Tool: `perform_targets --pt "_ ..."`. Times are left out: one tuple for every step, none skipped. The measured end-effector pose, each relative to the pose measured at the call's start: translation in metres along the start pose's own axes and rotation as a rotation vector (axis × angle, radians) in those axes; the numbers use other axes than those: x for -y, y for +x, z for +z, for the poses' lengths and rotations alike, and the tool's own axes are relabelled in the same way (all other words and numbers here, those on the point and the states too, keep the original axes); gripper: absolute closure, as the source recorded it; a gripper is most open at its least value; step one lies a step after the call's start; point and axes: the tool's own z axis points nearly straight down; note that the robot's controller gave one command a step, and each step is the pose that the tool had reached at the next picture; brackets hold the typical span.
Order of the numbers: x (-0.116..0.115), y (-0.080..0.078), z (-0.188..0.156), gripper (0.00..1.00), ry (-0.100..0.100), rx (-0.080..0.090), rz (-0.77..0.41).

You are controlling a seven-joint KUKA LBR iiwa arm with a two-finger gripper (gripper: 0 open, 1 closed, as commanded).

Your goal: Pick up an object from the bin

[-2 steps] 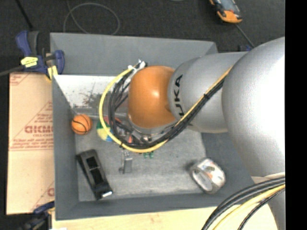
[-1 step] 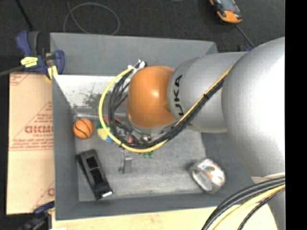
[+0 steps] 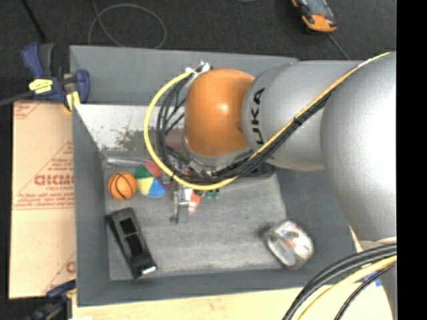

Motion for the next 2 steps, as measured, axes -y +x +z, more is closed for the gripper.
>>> perform_targets --pt "0.004 -0.018 -0.013 0.0 0.0 0.007 0.003" --pt "-0.019 -0.053 -0.004 0.0 0.003 0.005 -0.05"
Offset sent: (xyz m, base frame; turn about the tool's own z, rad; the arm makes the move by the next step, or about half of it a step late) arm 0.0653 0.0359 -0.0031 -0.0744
